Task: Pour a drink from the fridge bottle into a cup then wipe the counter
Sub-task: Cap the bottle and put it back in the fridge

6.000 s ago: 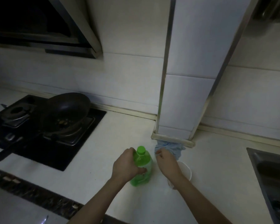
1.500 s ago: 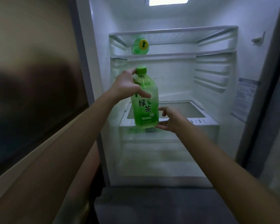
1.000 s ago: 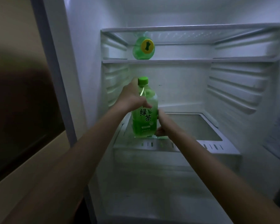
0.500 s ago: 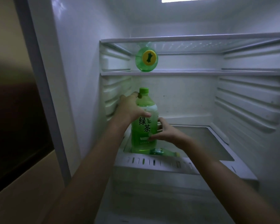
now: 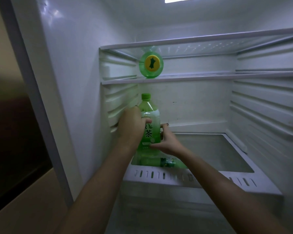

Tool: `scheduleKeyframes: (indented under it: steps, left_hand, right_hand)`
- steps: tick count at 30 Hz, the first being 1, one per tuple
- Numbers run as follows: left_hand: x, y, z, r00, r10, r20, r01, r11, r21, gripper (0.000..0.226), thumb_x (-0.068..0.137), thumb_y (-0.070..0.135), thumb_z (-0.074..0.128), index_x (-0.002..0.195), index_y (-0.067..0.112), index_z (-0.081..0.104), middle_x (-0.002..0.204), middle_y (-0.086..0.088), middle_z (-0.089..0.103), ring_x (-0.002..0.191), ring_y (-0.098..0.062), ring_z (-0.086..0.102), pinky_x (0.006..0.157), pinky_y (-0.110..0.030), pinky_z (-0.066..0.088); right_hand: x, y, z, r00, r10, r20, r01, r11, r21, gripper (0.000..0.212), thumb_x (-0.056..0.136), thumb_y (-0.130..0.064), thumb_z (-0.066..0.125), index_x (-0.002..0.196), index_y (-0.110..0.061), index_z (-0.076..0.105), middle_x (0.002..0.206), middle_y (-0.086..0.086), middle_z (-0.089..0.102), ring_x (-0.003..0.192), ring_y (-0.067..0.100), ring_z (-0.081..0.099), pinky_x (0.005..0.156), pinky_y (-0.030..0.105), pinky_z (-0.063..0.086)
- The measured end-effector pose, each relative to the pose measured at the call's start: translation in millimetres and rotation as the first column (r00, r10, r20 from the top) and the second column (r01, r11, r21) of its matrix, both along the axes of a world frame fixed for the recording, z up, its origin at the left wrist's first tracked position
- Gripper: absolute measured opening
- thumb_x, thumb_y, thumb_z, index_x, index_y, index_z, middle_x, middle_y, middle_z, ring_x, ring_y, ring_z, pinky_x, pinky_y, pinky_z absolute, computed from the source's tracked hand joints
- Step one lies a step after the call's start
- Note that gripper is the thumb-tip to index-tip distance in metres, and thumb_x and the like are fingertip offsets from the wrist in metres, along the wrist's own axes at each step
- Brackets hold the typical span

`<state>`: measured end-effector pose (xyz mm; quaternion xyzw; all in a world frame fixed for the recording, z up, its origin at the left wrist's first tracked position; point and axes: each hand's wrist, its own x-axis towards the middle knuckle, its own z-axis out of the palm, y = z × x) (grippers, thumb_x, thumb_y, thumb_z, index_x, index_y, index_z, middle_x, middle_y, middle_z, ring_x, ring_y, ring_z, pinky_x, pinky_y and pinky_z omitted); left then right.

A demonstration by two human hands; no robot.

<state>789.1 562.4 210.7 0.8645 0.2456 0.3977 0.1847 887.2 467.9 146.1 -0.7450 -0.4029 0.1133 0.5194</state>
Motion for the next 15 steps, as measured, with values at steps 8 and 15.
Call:
scheduleKeyframes:
  steps: [8,15]
  left_hand:
    - [-10.2,-8.4,-6.3,0.992,0.044,-0.117,-0.024,0.986,0.168,0.054,0.089,0.028,0.068,0.133,0.003,0.047,0.109,-0.019,0.061,0.098,-0.034,0.063,0.077,-0.039,0.051]
    - [-51.5,-38.7,-42.6,0.989,0.036,-0.146,0.02,0.932,0.361,0.058,0.092,0.028,0.055,0.147,0.014,0.04,0.148,-0.004,0.044,0.129,-0.023,0.048,0.099,-0.037,0.044]
  right_hand:
    - [-11.4,-0.6,-22.1,0.974,-0.165,0.153,0.172,0.984,-0.035,0.068,0.071,-0.015,0.078,0.127,-0.016,0.041,0.124,0.004,0.05,0.105,0.017,0.057,0.087,0.036,0.056]
    - [-40.5,-30.4,-31.1,0.869,-0.283,0.405,0.331,0.942,-0.05,0.049,0.08,-0.018,0.061,0.126,-0.018,0.044,0.12,0.002,0.054,0.104,0.018,0.056,0.082,0.041,0.053]
